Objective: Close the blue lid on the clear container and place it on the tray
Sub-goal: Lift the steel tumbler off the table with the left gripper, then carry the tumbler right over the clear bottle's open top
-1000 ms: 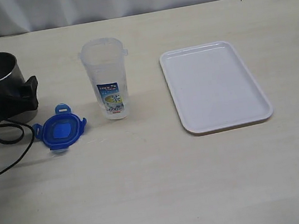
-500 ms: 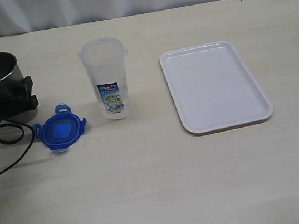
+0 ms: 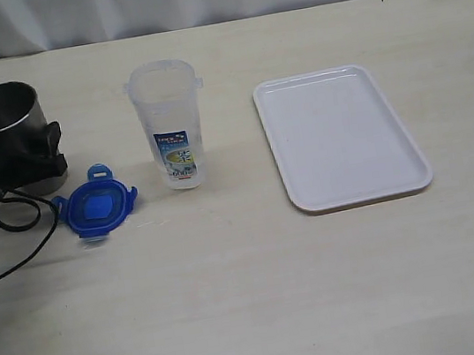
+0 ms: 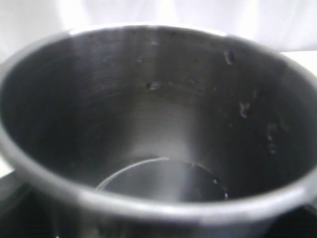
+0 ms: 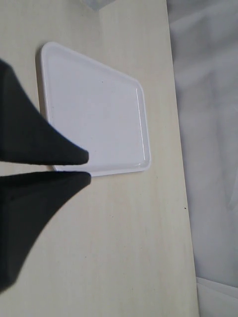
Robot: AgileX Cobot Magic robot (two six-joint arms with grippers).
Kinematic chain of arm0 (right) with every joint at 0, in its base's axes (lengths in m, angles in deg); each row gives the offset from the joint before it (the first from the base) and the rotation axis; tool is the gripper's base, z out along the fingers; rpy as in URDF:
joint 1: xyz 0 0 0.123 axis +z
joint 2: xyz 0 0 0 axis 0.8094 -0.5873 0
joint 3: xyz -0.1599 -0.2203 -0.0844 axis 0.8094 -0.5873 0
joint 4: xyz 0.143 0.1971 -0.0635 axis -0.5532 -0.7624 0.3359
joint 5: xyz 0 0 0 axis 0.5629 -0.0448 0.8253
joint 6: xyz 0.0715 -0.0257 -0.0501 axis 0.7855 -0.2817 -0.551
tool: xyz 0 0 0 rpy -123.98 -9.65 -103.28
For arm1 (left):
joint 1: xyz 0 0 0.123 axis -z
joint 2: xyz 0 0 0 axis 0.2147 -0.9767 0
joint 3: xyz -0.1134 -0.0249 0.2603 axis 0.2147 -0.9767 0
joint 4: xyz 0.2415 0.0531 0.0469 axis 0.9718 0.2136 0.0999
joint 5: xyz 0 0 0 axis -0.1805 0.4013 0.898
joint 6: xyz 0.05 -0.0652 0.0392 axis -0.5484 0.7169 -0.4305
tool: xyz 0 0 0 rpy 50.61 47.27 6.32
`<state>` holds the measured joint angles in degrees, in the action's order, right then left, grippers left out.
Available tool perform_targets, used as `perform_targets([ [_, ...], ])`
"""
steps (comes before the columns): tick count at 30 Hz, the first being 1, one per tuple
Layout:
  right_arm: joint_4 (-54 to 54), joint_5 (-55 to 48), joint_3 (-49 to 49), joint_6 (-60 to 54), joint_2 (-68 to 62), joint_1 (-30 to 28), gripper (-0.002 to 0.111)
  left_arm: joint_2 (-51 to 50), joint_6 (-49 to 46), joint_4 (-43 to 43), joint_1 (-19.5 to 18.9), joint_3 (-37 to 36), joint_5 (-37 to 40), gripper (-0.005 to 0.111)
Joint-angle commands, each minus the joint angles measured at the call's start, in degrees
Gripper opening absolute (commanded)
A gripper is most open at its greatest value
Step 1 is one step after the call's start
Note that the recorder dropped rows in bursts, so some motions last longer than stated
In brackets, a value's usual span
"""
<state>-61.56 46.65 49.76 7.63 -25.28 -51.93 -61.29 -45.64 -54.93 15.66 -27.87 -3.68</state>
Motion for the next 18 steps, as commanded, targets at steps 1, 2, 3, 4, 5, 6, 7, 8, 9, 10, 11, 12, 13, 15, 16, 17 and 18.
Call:
perform_targets([
  [1,-0.2,-0.1,-0.1,0.2,0.3,0.0,0.005,0.9,0.4,1.3,-0.1,0.1,-1.3,0.0],
  [2,-0.2,-0.1,-0.1,0.2,0.3,0.0,0.005,1.2,1.0,1.4,-0.1,0.1,-1.3,0.0],
  [3,-0.2,-0.1,-0.1,0.2,0.3,0.0,0.005,1.9,1.9,1.8,-0.1,0.1,-1.3,0.0],
  [4,-0.2,-0.1,-0.1,0.2,0.3,0.0,0.005,2.6,2.0,2.3,-0.1,0.1,-1.3,0.0],
  [5,-0.2,-0.1,-0.1,0.2,0.3,0.0,0.005,3.2,2.1,2.7,-0.1,0.1,-1.3,0.0],
  [6,-0.2,-0.1,-0.1,0.2,0.3,0.0,0.005,4.1,2.1,3.1,-0.1,0.1,-1.0,0.0],
  [7,-0.2,-0.1,-0.1,0.2,0.3,0.0,0.005,5.0,2.1,3.5,-0.1,0.1,-0.3,0.0],
  [8,-0.2,-0.1,-0.1,0.2,0.3,0.0,0.005,5.9,2.4,3.6,0.0,0.1,-0.2,0.0],
  [9,-0.2,-0.1,-0.1,0.2,0.3,0.0,0.005,6.6,2.9,4.0,0.0,0.1,0.1,0.0],
  [10,-0.2,-0.1,-0.1,0.2,0.3,0.0,0.005,7.4,3.0,5.0,0.0,0.1,0.3,0.0],
  [11,-0.2,-0.1,-0.1,0.2,0.3,0.0,0.005,8.0,3.0,5.6,0.0,0.1,0.3,0.0],
  [12,-0.2,-0.1,-0.1,0.2,0.3,0.0,0.005,8.7,3.0,6.5,0.0,0.1,0.5,0.0],
  [13,-0.2,-0.1,-0.1,0.2,0.3,0.0,0.005,9.5,3.5,6.9,0.0,0.1,0.9,0.0],
  [15,-0.2,-0.1,-0.1,0.2,0.3,0.0,0.005,10.7,4.5,7.9,0.0,0.1,1.1,0.0],
  [16,-0.2,-0.1,-0.1,0.2,0.3,0.0,0.005,11.4,4.6,8.5,0.0,0.1,1.1,0.0],
  [17,-0.2,-0.1,-0.1,0.2,0.3,0.0,0.005,11.9,4.6,8.9,0.0,0.1,1.1,0.0],
  [18,-0.2,-0.1,-0.1,0.2,0.3,0.0,0.005,12.5,4.7,9.0,0.0,0.1,1.1,0.0],
])
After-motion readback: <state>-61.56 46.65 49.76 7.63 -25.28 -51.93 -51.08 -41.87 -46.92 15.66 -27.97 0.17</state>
